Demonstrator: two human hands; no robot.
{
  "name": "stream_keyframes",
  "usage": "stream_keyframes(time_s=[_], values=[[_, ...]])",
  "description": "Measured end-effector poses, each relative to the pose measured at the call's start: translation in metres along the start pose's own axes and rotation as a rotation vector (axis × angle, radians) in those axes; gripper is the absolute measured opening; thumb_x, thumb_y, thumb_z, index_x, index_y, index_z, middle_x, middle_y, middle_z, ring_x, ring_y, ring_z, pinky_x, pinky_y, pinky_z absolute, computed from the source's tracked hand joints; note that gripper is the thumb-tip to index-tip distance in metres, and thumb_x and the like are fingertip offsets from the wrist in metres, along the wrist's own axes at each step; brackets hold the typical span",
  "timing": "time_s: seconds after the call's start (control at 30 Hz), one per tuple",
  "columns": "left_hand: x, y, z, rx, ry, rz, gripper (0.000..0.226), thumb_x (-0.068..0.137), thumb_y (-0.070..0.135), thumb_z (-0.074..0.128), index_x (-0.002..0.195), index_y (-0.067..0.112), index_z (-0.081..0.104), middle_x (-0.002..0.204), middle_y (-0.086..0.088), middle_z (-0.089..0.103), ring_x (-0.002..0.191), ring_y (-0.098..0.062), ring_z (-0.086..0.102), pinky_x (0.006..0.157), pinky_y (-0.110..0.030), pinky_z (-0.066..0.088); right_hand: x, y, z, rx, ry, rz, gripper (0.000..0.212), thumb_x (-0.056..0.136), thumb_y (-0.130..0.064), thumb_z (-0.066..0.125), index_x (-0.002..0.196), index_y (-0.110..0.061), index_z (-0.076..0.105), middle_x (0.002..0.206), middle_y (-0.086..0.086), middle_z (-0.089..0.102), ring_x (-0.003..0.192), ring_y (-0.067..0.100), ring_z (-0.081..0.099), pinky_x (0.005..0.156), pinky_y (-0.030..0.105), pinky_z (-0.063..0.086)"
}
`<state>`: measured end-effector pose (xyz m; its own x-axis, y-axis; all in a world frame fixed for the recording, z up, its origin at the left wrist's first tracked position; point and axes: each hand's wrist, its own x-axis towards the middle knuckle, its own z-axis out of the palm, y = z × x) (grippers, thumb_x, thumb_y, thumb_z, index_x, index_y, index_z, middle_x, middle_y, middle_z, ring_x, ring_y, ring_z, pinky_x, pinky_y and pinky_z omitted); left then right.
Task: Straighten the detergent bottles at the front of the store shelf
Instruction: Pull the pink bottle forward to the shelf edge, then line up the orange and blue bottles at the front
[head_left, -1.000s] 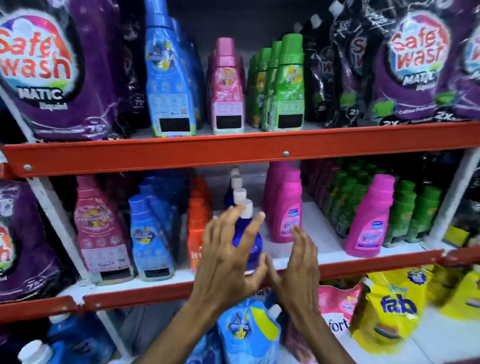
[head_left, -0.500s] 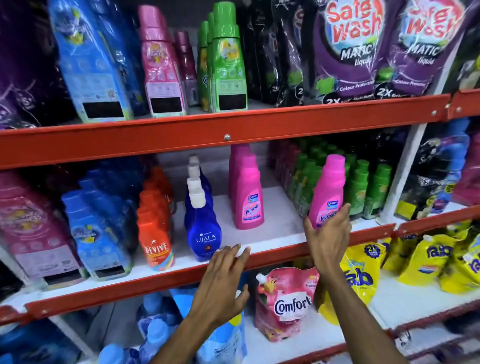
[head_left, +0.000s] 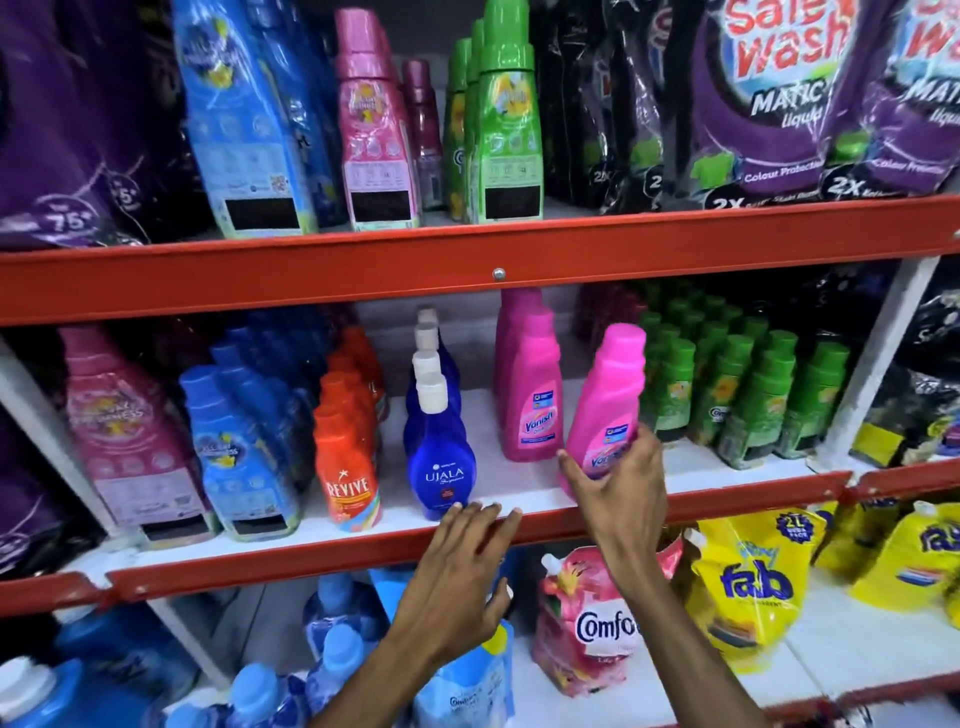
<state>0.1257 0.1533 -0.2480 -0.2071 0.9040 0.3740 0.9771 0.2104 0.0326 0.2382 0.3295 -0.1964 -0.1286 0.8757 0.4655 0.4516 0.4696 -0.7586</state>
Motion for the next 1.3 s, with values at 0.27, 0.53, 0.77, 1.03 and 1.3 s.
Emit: stream_keyframes(time_s=[0.27,0.53,0.77,1.03,1.3], values=[[-0.007,-0.004,0.000,0.014,0.036,0.038,0.073,0.079,0.044,0.056,0.147,0.022,0.040,0.140,-0.003,0.058,0.132,-0.023,0.053,0.120,-0.036,0.023,-0.023,-0.027,0.023,0.011,-0.088,-0.010,0.090,0.065,-0.050,0.084,0.132,-0.005,0.043,0.123,0.016,0.058,0.113,0.037,0.058,0.089,0.046,0.054],[-0.015,-0.018,-0.005,0.006,0.079,0.063,0.074,0.077,0.037,0.062,0.147,0.022,0.041,0.142,-0.004,0.056,0.134,-0.024,0.051,0.116,-0.046,0.041,-0.030,-0.031,0.026,0.000,-0.062,-0.003,0.098,0.065,-0.052,0.085,0.137,-0.004,0.039,0.130,0.018,0.055,0.120,0.039,0.053,0.094,0.049,0.052],[-0.038,-0.050,-0.033,-0.103,0.442,0.053,0.040,0.082,0.022,0.064,0.121,0.019,0.064,0.118,-0.002,0.066,0.112,-0.020,0.057,0.103,-0.031,0.041,-0.067,-0.071,0.018,0.144,0.198,-0.296,0.063,0.076,-0.028,0.083,0.130,-0.008,0.055,0.128,0.012,0.059,0.118,0.028,0.051,0.102,0.040,0.041],[-0.057,-0.096,-0.063,-0.397,0.642,-0.480,0.026,0.084,0.027,0.064,0.110,0.022,0.066,0.104,0.004,0.067,0.096,-0.014,0.064,0.088,-0.024,0.048,-0.132,-0.118,0.073,0.431,-0.270,-0.322,0.036,0.086,-0.018,0.073,0.121,-0.018,0.069,0.106,-0.004,0.077,0.087,0.005,0.071,0.084,0.029,0.057],[-0.048,-0.121,-0.054,-0.536,0.500,-0.583,0.045,0.081,0.026,0.081,0.121,0.016,0.063,0.106,0.001,0.077,0.093,-0.012,0.071,0.086,-0.030,0.057,-0.134,-0.126,0.104,0.255,-0.467,-0.185,0.040,0.083,-0.023,0.062,0.123,-0.017,0.067,0.099,0.001,0.080,0.088,0.014,0.075,0.083,0.038,0.059]])
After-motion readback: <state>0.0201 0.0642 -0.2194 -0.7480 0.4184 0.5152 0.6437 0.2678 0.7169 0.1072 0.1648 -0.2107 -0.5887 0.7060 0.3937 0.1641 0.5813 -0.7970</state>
